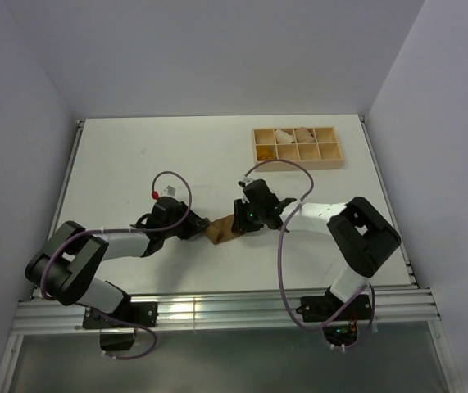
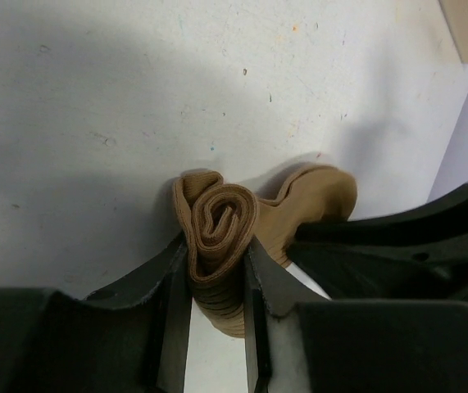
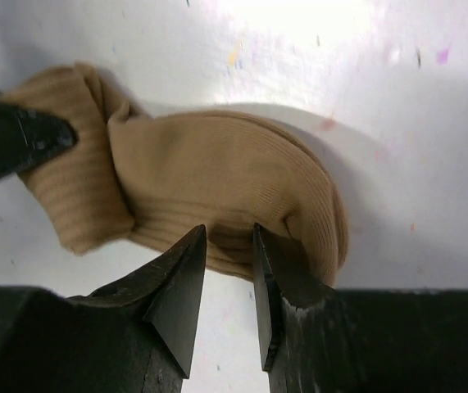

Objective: Roll the socks
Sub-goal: Roll the sock at the center of the board.

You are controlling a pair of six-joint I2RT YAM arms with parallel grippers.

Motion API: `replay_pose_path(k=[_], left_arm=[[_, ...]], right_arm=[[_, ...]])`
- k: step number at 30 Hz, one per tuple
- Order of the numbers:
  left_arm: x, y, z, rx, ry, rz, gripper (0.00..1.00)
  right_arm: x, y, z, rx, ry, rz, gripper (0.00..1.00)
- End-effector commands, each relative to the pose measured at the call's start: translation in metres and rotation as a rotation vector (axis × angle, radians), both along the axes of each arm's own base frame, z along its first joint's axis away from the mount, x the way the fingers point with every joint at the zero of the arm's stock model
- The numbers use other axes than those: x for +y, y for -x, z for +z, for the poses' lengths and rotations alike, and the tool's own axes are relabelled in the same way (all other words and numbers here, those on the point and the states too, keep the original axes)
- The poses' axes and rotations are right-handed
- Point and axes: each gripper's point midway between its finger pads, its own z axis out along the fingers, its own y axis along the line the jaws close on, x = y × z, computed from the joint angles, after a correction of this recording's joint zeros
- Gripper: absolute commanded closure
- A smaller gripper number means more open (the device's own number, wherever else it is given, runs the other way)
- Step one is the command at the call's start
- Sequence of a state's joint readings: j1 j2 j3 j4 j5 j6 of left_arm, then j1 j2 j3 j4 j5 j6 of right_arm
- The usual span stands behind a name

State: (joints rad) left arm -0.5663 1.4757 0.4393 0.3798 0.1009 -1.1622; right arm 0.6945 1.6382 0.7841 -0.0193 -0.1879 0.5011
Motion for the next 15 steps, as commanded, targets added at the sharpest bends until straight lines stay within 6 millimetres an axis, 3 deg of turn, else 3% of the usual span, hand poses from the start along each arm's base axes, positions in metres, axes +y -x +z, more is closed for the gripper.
replay_pose_path(k=[1, 7, 15], left_arm=[[0.006, -0.003, 0.003, -0.035, -0.076, -0.039, 0.8], [0.019, 0.002, -0.008, -0.022, -0.21, -0.083, 0.8], [0.056, -0.007, -0.022, 0.062, -0.416, 0.054, 0.82]], right_arm=[[-0.007, -0.019, -0.021, -0.015, 0.089, -0.002, 0.63], [-0.004, -0.049, -0.016, -0.04, 0.106, 0.034, 0.63], [-0.005, -0.034, 0.005, -0.042, 0.071, 0.089, 0.64]])
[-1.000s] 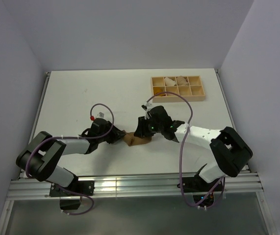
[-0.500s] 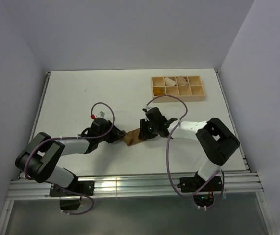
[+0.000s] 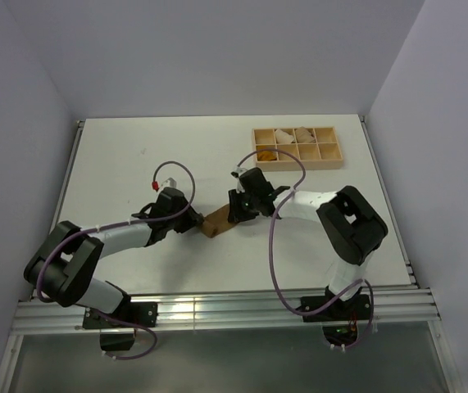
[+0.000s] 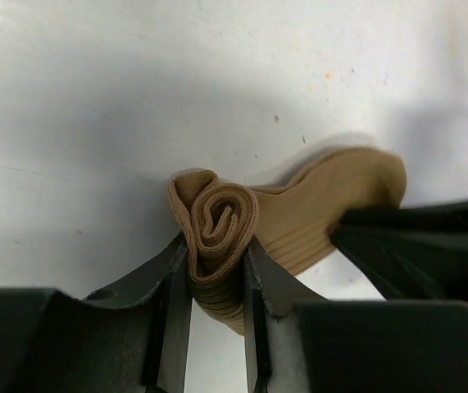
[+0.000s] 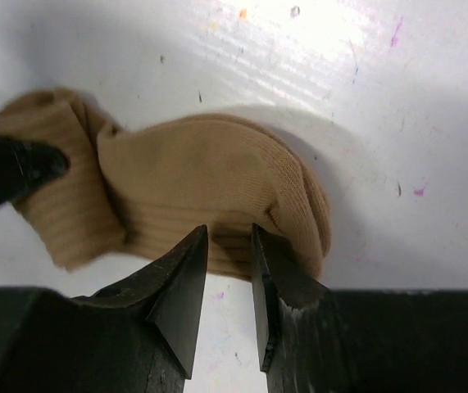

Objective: Roll the socks
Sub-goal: Roll the sock at the center of the board.

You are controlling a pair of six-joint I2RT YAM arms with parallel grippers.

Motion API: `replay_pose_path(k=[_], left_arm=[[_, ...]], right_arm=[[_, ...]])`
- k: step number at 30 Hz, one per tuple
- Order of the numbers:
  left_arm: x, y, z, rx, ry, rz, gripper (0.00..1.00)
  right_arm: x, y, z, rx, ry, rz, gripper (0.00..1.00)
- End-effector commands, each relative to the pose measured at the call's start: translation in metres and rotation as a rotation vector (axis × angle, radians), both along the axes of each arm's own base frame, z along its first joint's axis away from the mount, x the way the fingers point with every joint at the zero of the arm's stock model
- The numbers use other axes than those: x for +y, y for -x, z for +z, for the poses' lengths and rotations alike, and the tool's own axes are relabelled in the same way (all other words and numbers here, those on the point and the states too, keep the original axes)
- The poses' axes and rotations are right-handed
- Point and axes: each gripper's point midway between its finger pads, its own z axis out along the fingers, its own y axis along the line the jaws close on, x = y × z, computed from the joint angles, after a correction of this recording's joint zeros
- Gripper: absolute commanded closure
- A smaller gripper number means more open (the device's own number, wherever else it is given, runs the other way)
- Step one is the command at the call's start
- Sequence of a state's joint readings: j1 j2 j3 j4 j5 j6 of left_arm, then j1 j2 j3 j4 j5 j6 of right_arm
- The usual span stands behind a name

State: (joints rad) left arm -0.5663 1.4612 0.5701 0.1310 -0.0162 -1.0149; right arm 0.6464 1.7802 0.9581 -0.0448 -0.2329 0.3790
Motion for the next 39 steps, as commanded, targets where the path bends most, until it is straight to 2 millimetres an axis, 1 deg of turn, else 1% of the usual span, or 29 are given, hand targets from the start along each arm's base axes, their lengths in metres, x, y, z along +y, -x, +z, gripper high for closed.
replay_pose_path(k=[1, 3, 4, 6, 7, 8, 9, 10, 12, 13, 15, 16, 18, 19, 20, 22, 23, 24, 26, 27, 30, 31, 33, 35, 36, 37, 39], left_arm=[[0.036, 0.003, -0.02, 0.066, -0.205, 0.076, 0.82], [0.036, 0.002, -0.021, 0.072, -0.209, 0.078, 0.82], [0.034, 0.001, -0.021, 0.07, -0.203, 0.074, 0.82], [0.031, -0.001, -0.019, 0.063, -0.191, 0.067, 0.82], [0.03, -0.001, -0.018, 0.058, -0.192, 0.062, 0.82], [0.029, -0.002, -0.017, 0.053, -0.188, 0.058, 0.82], [0.028, -0.002, -0.015, 0.047, -0.186, 0.053, 0.82], [0.028, -0.002, -0.014, 0.04, -0.188, 0.046, 0.81], [0.028, -0.002, -0.012, 0.035, -0.19, 0.043, 0.81], [0.028, -0.002, -0.01, 0.026, -0.194, 0.035, 0.81], [0.028, -0.003, -0.007, 0.018, -0.198, 0.027, 0.81], [0.029, -0.003, -0.007, 0.014, -0.203, 0.018, 0.81], [0.027, -0.005, -0.004, 0.005, -0.207, 0.008, 0.81], [0.027, -0.005, -0.004, 0.004, -0.216, -0.005, 0.81], [0.028, -0.004, -0.006, 0.013, -0.225, -0.012, 0.81], [0.027, -0.006, -0.005, 0.018, -0.244, -0.028, 0.81], [0.028, -0.004, -0.007, 0.034, -0.259, -0.039, 0.81], [0.026, -0.008, -0.003, 0.031, -0.262, -0.043, 0.81], [0.029, -0.006, -0.008, 0.058, -0.302, -0.054, 0.81], [0.027, -0.011, -0.004, 0.05, -0.308, -0.059, 0.81], [0.029, -0.009, -0.009, 0.085, -0.35, -0.076, 0.8], [0.027, -0.012, -0.008, 0.086, -0.361, -0.084, 0.8], [0.03, -0.014, -0.005, 0.101, -0.407, -0.092, 0.8], [0.033, -0.013, -0.009, 0.124, -0.456, -0.103, 0.8], [0.034, -0.016, -0.004, 0.122, -0.49, -0.105, 0.8], [0.035, -0.016, -0.006, 0.133, -0.512, -0.108, 0.8], [0.031, -0.02, 0.0, 0.117, -0.529, -0.128, 0.81]], right_arm=[[-0.018, 0.008, 0.017, -0.031, 0.042, 0.012, 0.64], [-0.018, 0.007, 0.031, -0.085, 0.056, -0.009, 0.64], [-0.009, 0.011, 0.05, -0.133, 0.035, 0.005, 0.63], [0.001, 0.012, 0.067, -0.189, 0.006, -0.032, 0.59], [0.006, 0.013, 0.08, -0.22, -0.024, -0.042, 0.54], [0.018, 0.017, 0.088, -0.236, -0.061, -0.058, 0.52], [0.021, 0.02, 0.088, -0.236, -0.076, -0.066, 0.49], [0.02, 0.016, 0.089, -0.254, -0.074, -0.102, 0.46], [0.022, 0.016, 0.084, -0.222, -0.087, -0.142, 0.46], [0.02, 0.014, 0.076, -0.211, -0.064, -0.154, 0.47], [0.021, 0.015, 0.066, -0.181, -0.064, -0.158, 0.49], [0.022, 0.016, 0.057, -0.159, -0.059, -0.15, 0.51], [0.024, 0.014, 0.049, -0.152, -0.073, -0.144, 0.51], [0.025, 0.013, 0.048, -0.157, -0.073, -0.14, 0.52], [0.032, 0.017, 0.05, -0.144, -0.097, -0.107, 0.53], [0.033, 0.015, 0.044, -0.13, -0.087, -0.113, 0.57], [0.034, 0.014, 0.045, -0.128, -0.086, -0.114, 0.57], [0.034, 0.013, 0.041, -0.123, -0.076, -0.118, 0.57], [0.034, 0.012, 0.037, -0.108, -0.075, -0.131, 0.57], [0.033, 0.012, 0.029, -0.087, -0.068, -0.134, 0.57], [0.028, 0.006, 0.015, -0.047, -0.08, -0.166, 0.57], [0.028, 0.007, 0.011, -0.032, -0.087, -0.168, 0.57], [0.027, 0.006, 0.003, -0.002, -0.102, -0.169, 0.57], [0.025, 0.006, -0.001, 0.015, -0.117, -0.182, 0.57], [0.025, 0.006, -0.001, 0.018, -0.122, -0.185, 0.57], [0.025, 0.006, -0.003, 0.027, -0.127, -0.188, 0.57], [0.024, 0.005, -0.01, 0.05, -0.124, -0.191, 0.57]])
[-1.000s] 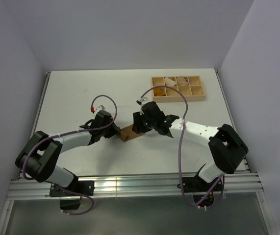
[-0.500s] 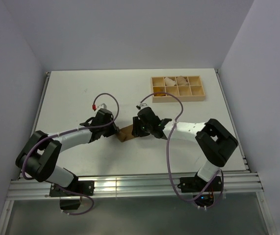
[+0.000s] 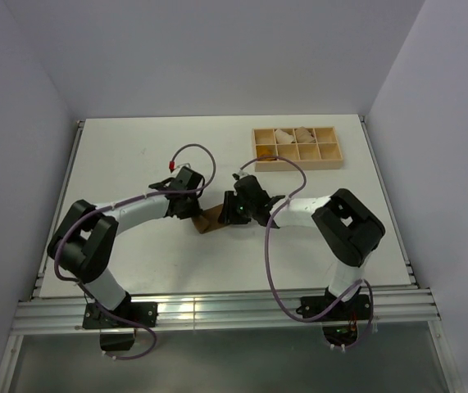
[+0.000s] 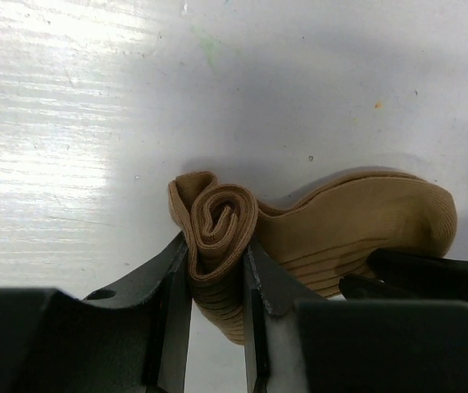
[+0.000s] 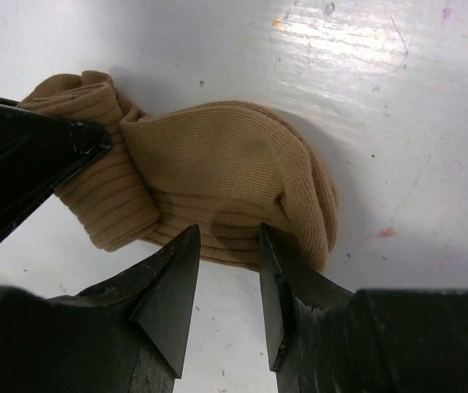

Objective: Roll the socks
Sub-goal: Roll the sock at the center of the board.

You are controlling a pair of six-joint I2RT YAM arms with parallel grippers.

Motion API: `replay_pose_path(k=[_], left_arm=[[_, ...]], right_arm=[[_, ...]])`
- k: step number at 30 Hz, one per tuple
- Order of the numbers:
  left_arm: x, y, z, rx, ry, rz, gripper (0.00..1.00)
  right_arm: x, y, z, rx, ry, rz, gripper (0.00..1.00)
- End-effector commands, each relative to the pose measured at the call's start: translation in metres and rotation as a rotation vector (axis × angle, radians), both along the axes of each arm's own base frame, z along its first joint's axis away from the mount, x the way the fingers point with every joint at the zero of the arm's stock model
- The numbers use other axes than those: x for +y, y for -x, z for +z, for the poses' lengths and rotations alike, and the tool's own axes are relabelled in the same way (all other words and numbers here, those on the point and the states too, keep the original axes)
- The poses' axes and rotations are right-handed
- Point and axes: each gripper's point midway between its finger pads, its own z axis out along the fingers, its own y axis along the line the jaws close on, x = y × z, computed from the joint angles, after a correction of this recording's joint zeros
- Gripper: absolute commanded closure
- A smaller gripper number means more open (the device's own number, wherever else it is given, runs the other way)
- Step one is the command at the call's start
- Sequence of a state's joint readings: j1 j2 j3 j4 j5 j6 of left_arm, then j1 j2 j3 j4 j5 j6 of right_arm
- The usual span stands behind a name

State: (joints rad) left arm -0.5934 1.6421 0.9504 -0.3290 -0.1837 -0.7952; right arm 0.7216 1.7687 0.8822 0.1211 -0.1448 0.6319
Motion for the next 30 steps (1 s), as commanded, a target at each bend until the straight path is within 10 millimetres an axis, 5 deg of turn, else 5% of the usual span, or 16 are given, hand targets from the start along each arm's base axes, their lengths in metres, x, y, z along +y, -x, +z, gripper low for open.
replay_pose_path(k=[1, 8, 22, 30], left_arm=[[0.016, 0.007, -0.002, 0.035, -0.157, -0.046, 0.8], [0.016, 0.004, 0.006, 0.031, -0.239, -0.101, 0.8], [0.012, 0.019, -0.049, 0.189, -0.38, -0.151, 0.81], [0.007, 0.021, -0.061, 0.233, -0.391, -0.155, 0.82]], right_arm=[[-0.002, -0.003, -0.015, 0.043, -0.011, -0.024, 0.57], [-0.006, -0.008, -0.025, 0.097, -0.033, -0.039, 0.57], [0.0, -0.012, -0.024, 0.092, -0.057, -0.018, 0.57], [-0.012, -0.006, 0.027, -0.122, -0.108, 0.023, 0.52]])
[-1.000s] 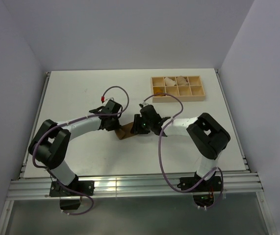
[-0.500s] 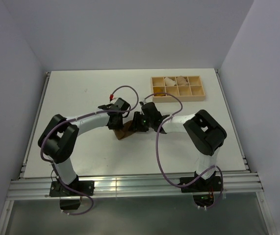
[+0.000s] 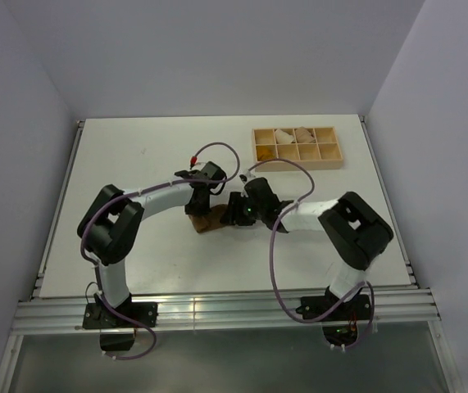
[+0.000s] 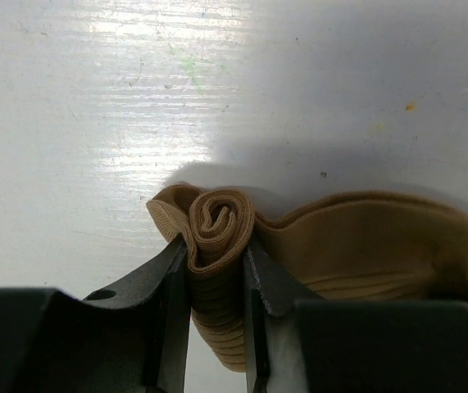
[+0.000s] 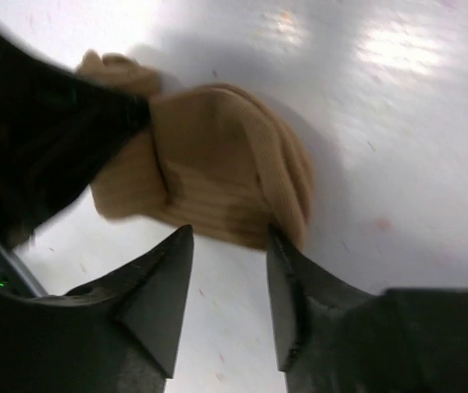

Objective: Roll the socks
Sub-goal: Roll the sock at the center of the board.

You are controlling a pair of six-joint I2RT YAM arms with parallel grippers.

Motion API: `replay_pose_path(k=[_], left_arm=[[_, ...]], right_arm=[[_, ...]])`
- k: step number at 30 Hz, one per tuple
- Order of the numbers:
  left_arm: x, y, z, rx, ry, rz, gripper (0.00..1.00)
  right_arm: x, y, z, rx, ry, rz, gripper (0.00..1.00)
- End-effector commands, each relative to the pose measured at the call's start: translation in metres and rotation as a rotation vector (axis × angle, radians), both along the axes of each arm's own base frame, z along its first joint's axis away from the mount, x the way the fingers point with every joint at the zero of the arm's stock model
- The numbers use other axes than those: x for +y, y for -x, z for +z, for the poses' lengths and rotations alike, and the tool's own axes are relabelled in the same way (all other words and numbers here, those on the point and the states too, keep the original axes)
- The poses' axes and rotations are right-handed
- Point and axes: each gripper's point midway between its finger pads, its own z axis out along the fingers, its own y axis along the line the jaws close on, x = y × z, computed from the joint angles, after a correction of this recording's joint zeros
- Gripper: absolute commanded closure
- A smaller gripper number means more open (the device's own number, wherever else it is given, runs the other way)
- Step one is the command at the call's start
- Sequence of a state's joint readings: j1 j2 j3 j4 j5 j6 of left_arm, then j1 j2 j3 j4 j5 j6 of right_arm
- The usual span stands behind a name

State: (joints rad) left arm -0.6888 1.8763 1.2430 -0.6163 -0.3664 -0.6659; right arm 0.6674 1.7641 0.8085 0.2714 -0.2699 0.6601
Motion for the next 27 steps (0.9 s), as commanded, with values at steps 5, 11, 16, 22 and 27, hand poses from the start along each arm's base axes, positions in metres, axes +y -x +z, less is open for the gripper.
replay_pose_path(k=[5, 11, 16, 22, 27], left_arm=[[0.007, 0.029, -0.051, 0.172, -0.059, -0.008, 0.82], [0.004, 0.03, -0.054, 0.187, -0.051, -0.008, 0.82], [0.0, 0.03, -0.053, 0.186, -0.036, -0.01, 0.82], [-0.004, 0.031, -0.054, 0.195, -0.023, -0.016, 0.81], [-0.008, 0.031, -0.054, 0.2, -0.003, -0.02, 0.81]], right_arm=[[-0.013, 0.014, 0.054, -0.348, 0.061, 0.052, 0.39], [0.017, 0.039, 0.077, -0.625, 0.185, 0.117, 0.34], [0.039, 0.048, 0.079, -0.758, 0.228, 0.111, 0.34], [0.066, 0.048, 0.073, -0.803, 0.309, 0.122, 0.33], [0.074, 0.043, 0.061, -0.788, 0.351, 0.096, 0.34]])
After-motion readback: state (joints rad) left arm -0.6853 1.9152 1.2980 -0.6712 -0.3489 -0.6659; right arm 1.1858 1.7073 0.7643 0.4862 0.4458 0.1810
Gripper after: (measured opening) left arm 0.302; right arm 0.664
